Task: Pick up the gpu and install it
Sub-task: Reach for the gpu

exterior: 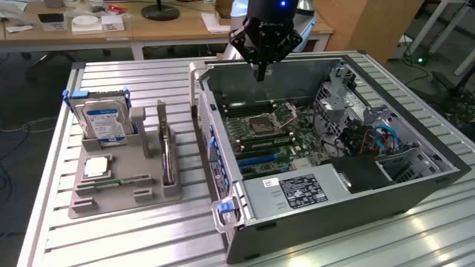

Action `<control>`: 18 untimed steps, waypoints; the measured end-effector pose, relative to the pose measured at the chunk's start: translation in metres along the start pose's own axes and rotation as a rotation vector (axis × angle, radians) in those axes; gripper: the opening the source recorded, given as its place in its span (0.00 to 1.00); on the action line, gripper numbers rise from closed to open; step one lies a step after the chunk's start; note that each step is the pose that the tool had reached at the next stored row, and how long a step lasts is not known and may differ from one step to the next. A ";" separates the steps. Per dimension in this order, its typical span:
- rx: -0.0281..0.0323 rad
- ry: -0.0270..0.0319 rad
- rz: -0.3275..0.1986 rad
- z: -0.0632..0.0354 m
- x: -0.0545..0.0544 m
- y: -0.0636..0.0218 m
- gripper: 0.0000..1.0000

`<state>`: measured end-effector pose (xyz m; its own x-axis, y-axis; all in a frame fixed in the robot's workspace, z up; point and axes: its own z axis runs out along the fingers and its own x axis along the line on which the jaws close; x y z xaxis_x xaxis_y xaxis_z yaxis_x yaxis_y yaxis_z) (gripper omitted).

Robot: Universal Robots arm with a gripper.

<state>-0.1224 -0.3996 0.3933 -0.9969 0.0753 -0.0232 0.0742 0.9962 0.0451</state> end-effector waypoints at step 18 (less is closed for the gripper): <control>-0.0001 -0.0001 0.000 -0.0006 0.026 -0.0021 0.11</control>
<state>-0.1487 -0.3996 0.3932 -0.9969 0.0754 -0.0234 0.0743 0.9962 0.0451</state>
